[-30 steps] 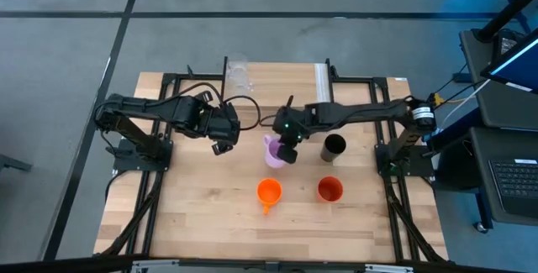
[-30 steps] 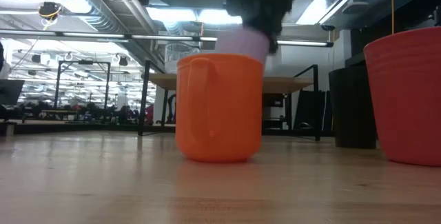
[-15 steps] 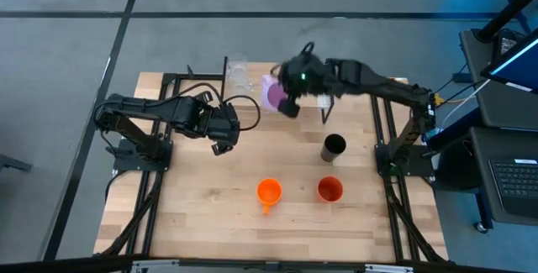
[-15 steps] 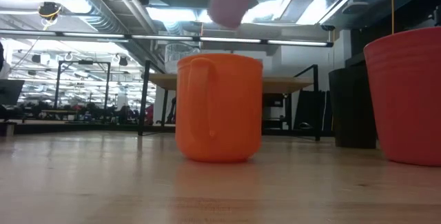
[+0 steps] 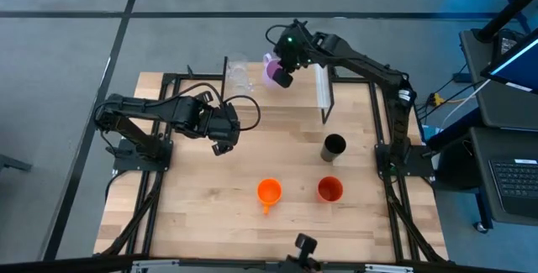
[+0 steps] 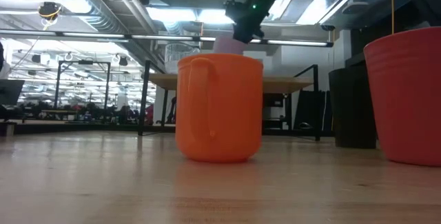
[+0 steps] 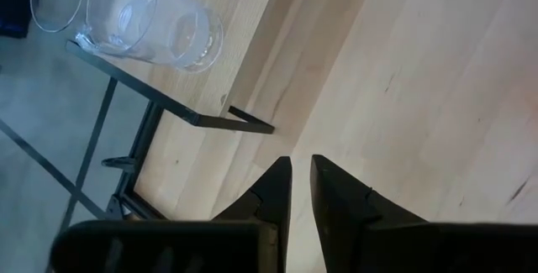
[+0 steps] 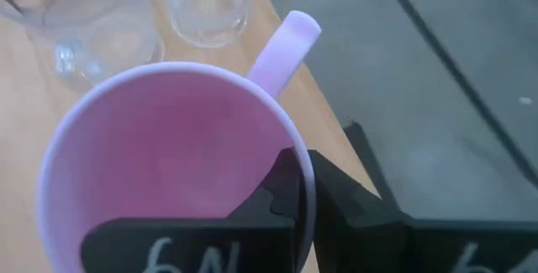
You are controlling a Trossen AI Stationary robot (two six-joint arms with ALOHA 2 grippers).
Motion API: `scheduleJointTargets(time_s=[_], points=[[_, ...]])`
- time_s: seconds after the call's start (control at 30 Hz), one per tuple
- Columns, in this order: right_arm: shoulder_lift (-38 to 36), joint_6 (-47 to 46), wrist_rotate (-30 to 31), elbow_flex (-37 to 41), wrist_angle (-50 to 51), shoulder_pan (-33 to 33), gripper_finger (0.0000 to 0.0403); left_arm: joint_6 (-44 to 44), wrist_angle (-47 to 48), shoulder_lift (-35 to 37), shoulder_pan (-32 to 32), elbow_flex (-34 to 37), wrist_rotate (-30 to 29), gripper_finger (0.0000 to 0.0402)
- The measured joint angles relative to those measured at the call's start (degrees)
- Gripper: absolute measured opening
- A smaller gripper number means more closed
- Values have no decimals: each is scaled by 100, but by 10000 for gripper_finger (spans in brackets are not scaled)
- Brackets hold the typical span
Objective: Stack small to large cups/mugs on shelf
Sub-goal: Put the pink mug on the shelf
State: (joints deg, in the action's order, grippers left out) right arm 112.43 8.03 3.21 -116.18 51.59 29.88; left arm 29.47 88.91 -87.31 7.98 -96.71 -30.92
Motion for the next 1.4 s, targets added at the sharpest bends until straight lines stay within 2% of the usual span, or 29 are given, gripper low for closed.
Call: scheduleJointTargets(time_s=[0.07,0.57,0.87,1.07,1.23,1.4], points=[[53,-2,-168,0,38,61,10,0,1,0,-10,0,2,41],[54,-169,-188,0,492,134,17,0,1,0,-10,0,2,41],[53,-316,-186,0,483,134,99,-2,1,-2,-10,0,4,41],[23,-252,-182,-13,124,134,135,-2,1,-2,-10,0,6,41],[10,-284,-178,-695,604,134,146,2,1,-2,-10,0,9,41],[-13,-324,-169,-1845,1980,119,146,2,1,-2,-10,0,12,41]])
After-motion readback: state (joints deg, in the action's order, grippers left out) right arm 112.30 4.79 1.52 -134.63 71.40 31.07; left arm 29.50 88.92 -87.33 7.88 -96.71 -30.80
